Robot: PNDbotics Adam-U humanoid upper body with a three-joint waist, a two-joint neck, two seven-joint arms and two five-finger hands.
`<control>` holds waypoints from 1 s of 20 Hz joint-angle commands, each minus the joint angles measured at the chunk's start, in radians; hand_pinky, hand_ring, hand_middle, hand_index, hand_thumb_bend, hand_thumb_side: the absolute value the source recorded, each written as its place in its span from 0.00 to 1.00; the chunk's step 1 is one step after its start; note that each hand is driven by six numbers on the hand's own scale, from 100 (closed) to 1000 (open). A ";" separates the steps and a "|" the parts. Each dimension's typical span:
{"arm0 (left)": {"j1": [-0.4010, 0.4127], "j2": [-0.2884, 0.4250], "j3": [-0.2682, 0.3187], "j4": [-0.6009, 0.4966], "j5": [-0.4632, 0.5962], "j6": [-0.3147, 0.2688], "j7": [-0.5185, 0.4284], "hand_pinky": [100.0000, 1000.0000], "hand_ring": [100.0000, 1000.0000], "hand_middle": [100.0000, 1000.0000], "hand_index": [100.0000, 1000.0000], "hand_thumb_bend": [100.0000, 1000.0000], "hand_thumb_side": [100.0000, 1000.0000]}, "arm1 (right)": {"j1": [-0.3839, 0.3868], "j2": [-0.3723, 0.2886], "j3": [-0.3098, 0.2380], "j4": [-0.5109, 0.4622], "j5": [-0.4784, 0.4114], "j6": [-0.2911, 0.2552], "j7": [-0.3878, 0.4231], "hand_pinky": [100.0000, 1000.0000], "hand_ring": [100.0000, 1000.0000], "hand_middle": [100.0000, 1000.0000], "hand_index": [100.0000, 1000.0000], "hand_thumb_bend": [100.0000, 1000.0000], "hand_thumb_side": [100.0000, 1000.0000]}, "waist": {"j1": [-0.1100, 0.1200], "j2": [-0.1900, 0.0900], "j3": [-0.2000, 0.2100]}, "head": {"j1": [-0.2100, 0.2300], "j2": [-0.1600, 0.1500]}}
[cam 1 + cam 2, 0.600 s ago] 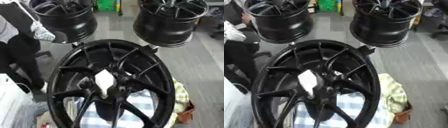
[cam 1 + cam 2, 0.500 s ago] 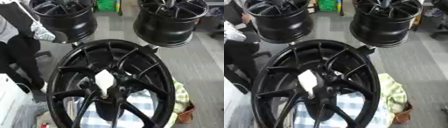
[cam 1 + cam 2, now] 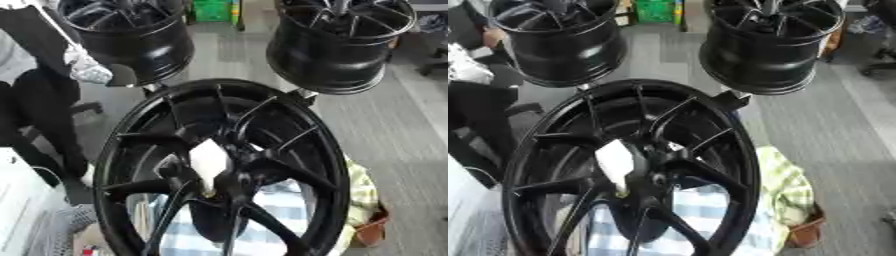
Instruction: Pull the pin out of the wheel hub.
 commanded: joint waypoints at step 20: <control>-0.117 -0.035 -0.293 0.104 -0.093 -0.040 -0.078 0.84 0.81 0.75 0.86 0.52 0.24 | -0.028 -0.030 0.000 -0.004 -0.002 0.002 0.009 0.73 0.59 0.48 0.66 0.49 0.24 | 0.001 -0.010 0.001 | 0.004 -0.025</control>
